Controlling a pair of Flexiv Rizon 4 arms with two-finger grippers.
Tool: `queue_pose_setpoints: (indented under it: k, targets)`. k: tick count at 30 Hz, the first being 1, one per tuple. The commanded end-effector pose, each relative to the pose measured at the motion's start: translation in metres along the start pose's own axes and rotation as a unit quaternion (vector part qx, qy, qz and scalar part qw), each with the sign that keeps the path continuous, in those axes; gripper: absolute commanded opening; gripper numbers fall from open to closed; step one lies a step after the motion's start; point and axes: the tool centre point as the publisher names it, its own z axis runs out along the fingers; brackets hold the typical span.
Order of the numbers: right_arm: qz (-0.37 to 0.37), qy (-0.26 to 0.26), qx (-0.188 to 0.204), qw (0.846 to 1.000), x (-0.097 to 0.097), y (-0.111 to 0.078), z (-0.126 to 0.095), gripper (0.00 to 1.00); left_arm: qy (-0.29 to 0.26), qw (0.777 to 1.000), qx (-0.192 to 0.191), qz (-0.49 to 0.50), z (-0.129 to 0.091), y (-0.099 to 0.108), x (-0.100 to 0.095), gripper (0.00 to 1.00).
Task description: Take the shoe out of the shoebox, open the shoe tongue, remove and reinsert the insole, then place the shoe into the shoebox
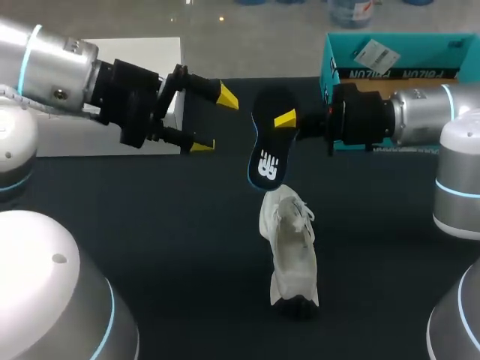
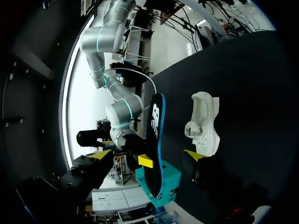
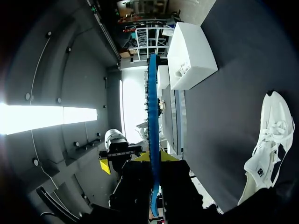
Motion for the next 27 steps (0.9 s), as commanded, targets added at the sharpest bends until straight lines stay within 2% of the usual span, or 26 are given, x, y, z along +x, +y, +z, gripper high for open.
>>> queue_pose_setpoints:
  k: [1, 2, 22, 27]
  targets:
    - [0.0, 0.0, 0.0, 1.0, 0.0, 0.0, 0.001, 0.0, 0.116, 0.991, 0.062, 0.017, -0.018, 0.004, -0.019, 1.0]
    - [0.0, 0.0, 0.0, 1.0, 0.0, 0.0, 0.001, 0.0, 0.121, 0.99, 0.067, 0.017, -0.019, 0.002, -0.023, 1.0]
    - [0.0, 0.0, 0.0, 1.0, 0.0, 0.0, 0.001, 0.0, 0.121, 0.99, 0.067, 0.017, -0.019, 0.002, -0.023, 1.0]
    - [0.0, 0.0, 0.0, 1.0, 0.0, 0.0, 0.001, 0.0, 0.204, 0.977, 0.044, 0.039, -0.009, 0.021, -0.05, 1.0]
